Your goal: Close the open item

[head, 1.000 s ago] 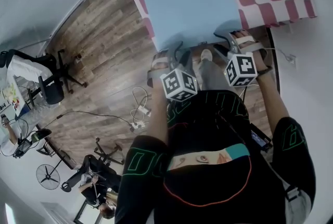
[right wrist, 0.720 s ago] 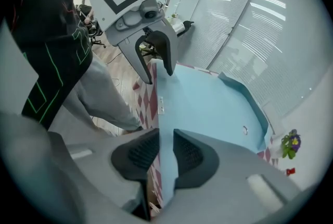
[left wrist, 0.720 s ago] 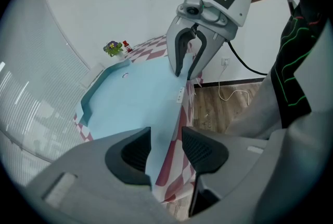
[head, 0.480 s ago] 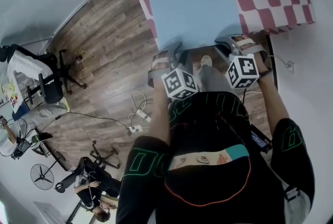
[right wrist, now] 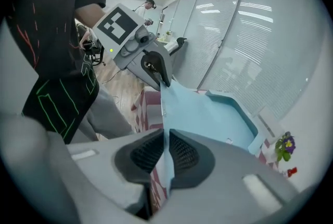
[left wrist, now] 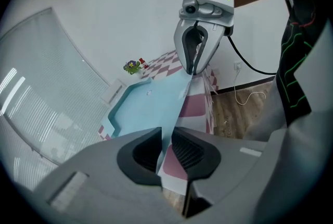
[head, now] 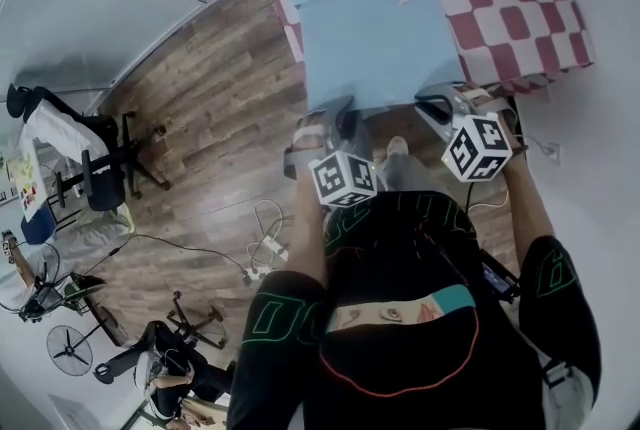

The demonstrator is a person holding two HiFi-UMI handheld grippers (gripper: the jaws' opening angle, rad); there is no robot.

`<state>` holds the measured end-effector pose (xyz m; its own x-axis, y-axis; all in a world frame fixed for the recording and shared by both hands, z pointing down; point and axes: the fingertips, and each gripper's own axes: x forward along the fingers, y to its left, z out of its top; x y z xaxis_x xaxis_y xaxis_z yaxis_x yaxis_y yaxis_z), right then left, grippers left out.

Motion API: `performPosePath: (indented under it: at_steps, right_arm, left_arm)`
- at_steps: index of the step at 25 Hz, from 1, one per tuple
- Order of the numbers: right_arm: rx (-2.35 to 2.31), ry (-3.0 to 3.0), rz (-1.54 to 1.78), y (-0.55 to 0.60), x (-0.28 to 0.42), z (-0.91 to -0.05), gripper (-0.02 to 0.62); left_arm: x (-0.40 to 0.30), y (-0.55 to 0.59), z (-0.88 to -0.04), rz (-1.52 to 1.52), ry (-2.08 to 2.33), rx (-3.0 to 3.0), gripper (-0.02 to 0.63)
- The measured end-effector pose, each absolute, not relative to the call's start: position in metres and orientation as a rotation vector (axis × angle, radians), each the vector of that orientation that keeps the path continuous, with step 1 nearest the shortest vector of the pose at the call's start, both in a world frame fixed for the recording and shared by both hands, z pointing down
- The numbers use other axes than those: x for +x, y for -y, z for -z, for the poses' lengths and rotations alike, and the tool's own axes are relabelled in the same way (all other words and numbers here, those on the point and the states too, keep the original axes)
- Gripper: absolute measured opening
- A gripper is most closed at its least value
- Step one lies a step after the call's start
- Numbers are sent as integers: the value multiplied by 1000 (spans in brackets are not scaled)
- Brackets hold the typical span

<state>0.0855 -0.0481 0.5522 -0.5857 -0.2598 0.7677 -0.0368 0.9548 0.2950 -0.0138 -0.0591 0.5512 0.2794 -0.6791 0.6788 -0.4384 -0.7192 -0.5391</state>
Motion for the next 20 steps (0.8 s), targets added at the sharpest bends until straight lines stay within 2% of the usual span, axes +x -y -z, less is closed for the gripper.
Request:
performPosePath:
  at_steps: [20]
  right_arm:
    - [381,2238,522,120,76,-461,8]
  left_arm:
    - [-23,131,-462,1272,-984,-2081,38]
